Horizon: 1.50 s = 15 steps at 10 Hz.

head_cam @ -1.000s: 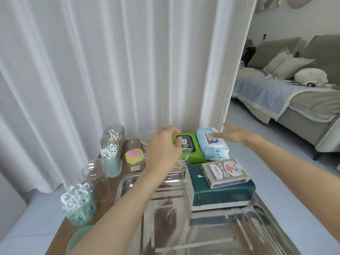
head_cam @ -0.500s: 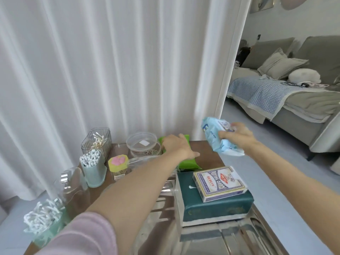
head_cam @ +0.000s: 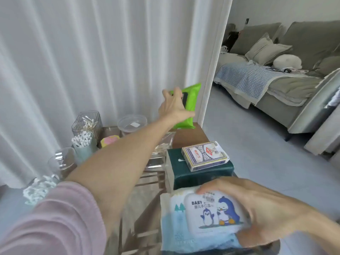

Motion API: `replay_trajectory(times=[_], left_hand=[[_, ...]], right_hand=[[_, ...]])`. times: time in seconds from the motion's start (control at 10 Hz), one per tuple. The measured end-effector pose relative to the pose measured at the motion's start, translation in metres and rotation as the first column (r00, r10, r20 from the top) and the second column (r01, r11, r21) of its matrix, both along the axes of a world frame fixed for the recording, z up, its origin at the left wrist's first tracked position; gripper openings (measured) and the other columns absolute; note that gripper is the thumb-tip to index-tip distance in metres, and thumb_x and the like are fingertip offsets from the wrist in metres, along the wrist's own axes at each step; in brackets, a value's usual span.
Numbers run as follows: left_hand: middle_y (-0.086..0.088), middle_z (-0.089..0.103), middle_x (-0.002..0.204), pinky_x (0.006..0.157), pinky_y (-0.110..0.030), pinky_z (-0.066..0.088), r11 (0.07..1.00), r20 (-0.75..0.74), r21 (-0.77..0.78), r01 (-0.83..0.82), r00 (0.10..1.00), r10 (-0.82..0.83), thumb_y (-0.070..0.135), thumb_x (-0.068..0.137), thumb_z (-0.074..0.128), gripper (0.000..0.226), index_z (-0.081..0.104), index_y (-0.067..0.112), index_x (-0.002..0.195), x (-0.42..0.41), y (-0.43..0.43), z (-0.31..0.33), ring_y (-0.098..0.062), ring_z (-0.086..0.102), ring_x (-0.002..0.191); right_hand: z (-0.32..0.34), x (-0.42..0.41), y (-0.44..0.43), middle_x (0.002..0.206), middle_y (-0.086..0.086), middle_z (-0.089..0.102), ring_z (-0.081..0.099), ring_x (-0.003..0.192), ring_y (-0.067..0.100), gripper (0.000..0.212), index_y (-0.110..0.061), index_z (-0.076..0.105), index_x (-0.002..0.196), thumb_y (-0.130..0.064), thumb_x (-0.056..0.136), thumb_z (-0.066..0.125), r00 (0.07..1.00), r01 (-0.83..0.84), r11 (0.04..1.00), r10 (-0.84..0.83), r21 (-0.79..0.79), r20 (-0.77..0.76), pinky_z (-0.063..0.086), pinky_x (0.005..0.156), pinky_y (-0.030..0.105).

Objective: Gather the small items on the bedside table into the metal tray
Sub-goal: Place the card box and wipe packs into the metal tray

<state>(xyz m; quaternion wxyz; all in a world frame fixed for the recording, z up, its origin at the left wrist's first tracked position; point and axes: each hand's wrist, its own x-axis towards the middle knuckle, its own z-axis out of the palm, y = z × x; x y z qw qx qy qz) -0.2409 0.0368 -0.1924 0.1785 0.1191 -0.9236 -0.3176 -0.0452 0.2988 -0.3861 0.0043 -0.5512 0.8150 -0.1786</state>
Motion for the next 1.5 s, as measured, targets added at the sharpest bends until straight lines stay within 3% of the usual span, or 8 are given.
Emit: replay_trajectory(times=[0.2,0.5,0.8,1.0,1.1,1.2,1.4,1.5], left_hand=[[-0.001,0.039,0.114,0.085,-0.012,0.039,0.967,-0.376,0.102,0.232,0.909,-0.178,0.028,0.049,0.073,0.061,0.048,0.026,0.105,0.049,-0.006,0.069,-0.002,0.051,0.092],[0.0,0.051,0.115,0.106,-0.033,0.042,0.804,-0.293,-0.002,0.595,0.768,-0.569,0.014,0.057,0.08,0.063,0.062,0.022,0.118,0.18,0.026,0.062,-0.013,0.057,0.115],[0.006,0.05,0.134,0.104,-0.033,0.041,0.72,0.034,-0.19,0.668,0.737,-0.675,0.026,0.058,0.07,0.068,0.059,0.032,0.125,0.196,0.048,-0.021,-0.011,0.051,0.121],[-0.007,0.029,0.157,0.121,-0.036,0.004,0.581,0.08,-0.44,0.684,0.675,-0.734,0.028,0.081,0.06,0.067,0.038,0.022,0.144,0.197,0.05,-0.059,-0.019,0.014,0.147],[-0.006,0.059,0.135,0.114,-0.025,0.029,0.707,-0.137,-0.076,0.703,0.695,-0.706,0.027,0.087,0.062,0.035,0.067,0.012,0.118,0.196,0.039,-0.047,-0.01,0.045,0.132],[-0.008,0.071,0.11,0.094,-0.032,0.045,0.983,-0.335,-0.032,0.181,0.925,-0.181,0.012,0.086,0.061,0.02,0.069,0.006,0.103,0.153,-0.007,-0.039,-0.02,0.06,0.106],[-0.011,0.069,0.108,0.091,-0.035,0.041,0.723,0.232,-0.686,0.08,0.966,0.112,0.018,0.086,0.062,0.033,0.06,0.007,0.117,0.091,-0.073,-0.052,-0.028,0.046,0.115],[-0.008,0.068,0.101,0.086,-0.035,0.041,0.665,0.126,-0.745,0.058,0.991,0.055,0.021,0.087,0.063,0.019,0.071,0.007,0.097,0.089,-0.068,-0.055,-0.026,0.05,0.11]], right_hand=[[0.142,-0.078,-0.012,0.117,-0.014,0.059,0.056,0.105,0.006,0.061,-0.039,0.055,0.12,-0.024,0.062,0.063,0.966,0.144,0.988,-0.128,0.055,-0.226,0.049,0.086,0.025],[0.112,-0.044,-0.001,0.137,-0.005,0.058,0.056,0.124,0.014,0.058,-0.029,0.051,0.133,-0.048,0.078,0.062,0.908,0.169,0.983,-0.127,0.07,-0.4,0.037,0.103,0.024],[0.112,-0.003,0.028,0.069,0.008,0.068,0.062,0.065,0.027,0.034,-0.003,0.067,0.069,-0.031,0.085,0.06,0.661,0.423,0.644,-0.701,-0.637,-0.269,0.043,0.063,0.022],[0.12,-0.025,0.004,0.154,0.003,0.035,0.03,0.143,0.021,0.069,-0.018,0.037,0.144,-0.051,0.086,0.056,0.863,0.294,0.916,-0.377,-0.273,-0.336,0.024,0.116,0.044],[0.113,-0.033,-0.006,0.156,-0.007,0.03,0.028,0.144,0.014,0.07,-0.024,0.033,0.147,-0.062,0.089,0.044,0.87,0.31,0.937,-0.348,-0.16,-0.35,0.036,0.108,0.038],[0.113,-0.034,-0.007,0.152,-0.005,0.038,0.036,0.14,0.015,0.068,-0.021,0.043,0.142,-0.065,0.089,0.04,0.843,0.329,0.932,-0.362,-0.151,-0.397,0.039,0.104,0.035],[0.117,-0.031,-0.003,0.141,-0.001,0.054,0.053,0.127,0.018,0.065,-0.019,0.056,0.133,-0.062,0.087,0.042,0.766,0.376,0.908,-0.417,-0.184,-0.49,0.05,0.091,0.033],[0.116,-0.032,-0.004,0.142,-0.001,0.052,0.051,0.129,0.021,0.066,-0.02,0.052,0.136,-0.062,0.087,0.042,0.77,0.39,0.908,-0.412,-0.153,-0.488,0.05,0.092,0.035]])
